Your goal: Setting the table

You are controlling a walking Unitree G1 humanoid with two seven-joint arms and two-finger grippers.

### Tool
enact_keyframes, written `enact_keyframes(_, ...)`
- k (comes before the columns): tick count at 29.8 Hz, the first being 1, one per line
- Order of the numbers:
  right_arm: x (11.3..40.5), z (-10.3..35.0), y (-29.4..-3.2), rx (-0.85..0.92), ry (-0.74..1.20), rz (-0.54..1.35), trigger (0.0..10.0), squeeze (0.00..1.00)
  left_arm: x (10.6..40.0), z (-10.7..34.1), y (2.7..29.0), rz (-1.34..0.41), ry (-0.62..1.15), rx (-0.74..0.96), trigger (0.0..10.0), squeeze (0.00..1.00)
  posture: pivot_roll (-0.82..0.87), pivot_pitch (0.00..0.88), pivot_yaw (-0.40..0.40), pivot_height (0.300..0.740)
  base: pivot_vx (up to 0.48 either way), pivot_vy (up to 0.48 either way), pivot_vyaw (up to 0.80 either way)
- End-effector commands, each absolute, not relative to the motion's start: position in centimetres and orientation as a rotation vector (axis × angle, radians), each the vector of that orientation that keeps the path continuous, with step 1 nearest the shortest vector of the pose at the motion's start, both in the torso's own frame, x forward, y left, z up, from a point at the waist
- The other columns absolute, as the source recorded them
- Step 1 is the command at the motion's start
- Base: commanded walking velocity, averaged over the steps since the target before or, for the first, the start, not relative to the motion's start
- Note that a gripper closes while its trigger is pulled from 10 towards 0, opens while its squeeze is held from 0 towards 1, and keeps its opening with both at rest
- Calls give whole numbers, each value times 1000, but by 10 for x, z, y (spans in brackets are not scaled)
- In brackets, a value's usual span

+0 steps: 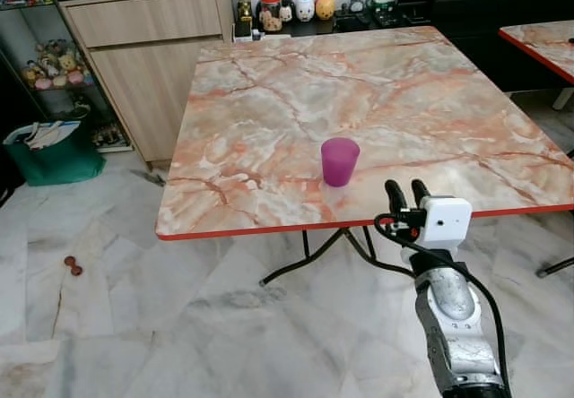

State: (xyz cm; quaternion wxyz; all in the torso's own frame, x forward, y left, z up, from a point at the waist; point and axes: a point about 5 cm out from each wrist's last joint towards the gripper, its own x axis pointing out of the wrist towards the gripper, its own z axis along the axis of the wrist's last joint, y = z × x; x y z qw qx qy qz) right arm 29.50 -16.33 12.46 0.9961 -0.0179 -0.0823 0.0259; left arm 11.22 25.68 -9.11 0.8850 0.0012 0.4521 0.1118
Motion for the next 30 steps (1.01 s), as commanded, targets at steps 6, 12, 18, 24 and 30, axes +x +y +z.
enact_keyframes(6,294,129,-156,-26,-173,77,10000,0,104,-92,260,232,964,24,10000,0,-66,0,63,740,0,0,0)
enact_keyframes(12,297,136,-155,-61,-199,93,10000,0,103,-93,261,224,977,41,10000,0,-63,0,59,740,0,0,0)
enact_keyframes(18,296,139,-148,-74,-209,124,10000,0,103,-92,261,223,978,49,10000,0,-66,0,61,740,141,0,800)
enact_keyframes(24,296,141,-147,-48,-210,126,10000,0,104,-92,263,240,971,54,10000,0,-60,0,58,740,336,0,0)
enact_keyframes(30,297,142,-146,-49,-211,130,10000,0,105,-92,262,239,969,51,10000,0,-60,0,57,740,337,0,0)
